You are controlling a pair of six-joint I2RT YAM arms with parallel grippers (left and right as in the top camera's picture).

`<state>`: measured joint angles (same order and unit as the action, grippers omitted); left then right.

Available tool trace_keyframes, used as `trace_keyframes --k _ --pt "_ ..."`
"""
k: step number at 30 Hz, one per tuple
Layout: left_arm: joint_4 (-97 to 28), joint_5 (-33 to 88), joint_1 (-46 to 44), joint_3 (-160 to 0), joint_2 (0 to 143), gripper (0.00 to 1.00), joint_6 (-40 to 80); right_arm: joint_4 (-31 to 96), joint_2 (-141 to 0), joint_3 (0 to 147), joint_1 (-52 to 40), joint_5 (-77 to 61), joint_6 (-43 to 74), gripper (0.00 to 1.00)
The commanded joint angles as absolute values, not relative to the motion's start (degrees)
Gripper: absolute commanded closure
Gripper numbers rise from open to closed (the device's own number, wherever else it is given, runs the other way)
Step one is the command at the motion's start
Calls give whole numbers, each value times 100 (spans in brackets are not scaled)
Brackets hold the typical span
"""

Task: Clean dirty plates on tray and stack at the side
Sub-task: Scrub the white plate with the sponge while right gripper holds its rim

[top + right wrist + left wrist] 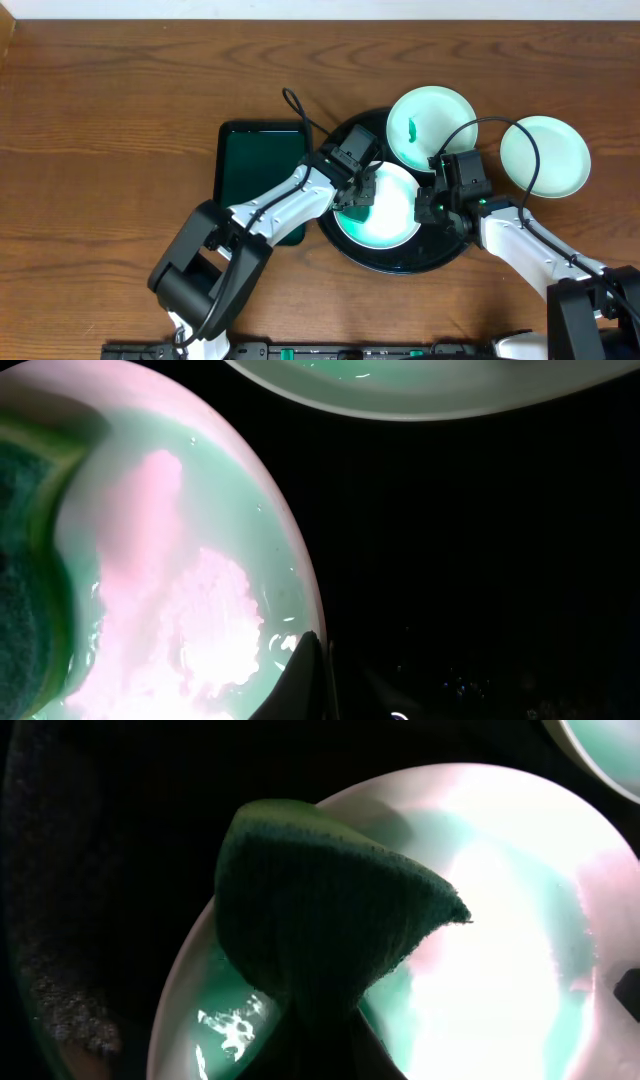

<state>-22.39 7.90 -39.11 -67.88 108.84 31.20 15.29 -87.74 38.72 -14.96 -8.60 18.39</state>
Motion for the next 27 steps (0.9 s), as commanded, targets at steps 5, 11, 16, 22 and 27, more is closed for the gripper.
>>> trace_keyframes --k 5,11,16,22,27 --pt "-2032 2355 -3898 -6746 11067 93 3205 1516 -8809 3852 -1549 -972 1747 99" --pt "-1894 2528 -3898 -6958 10637 93 3229 1518 -8809 3852 -1549 -972 1747 99" --pt "-1944 1809 -3898 -7000 10230 93 3225 1518 -8809 3852 -1549 -972 1747 99" --pt "-2202 617 -3898 -6949 10278 93 3223 1518 -8809 3852 -1549 -972 1747 99" --pt "-2239 377 -3898 -6742 10342 93 3223 1511 -8809 3852 -1549 -972 1750 99"
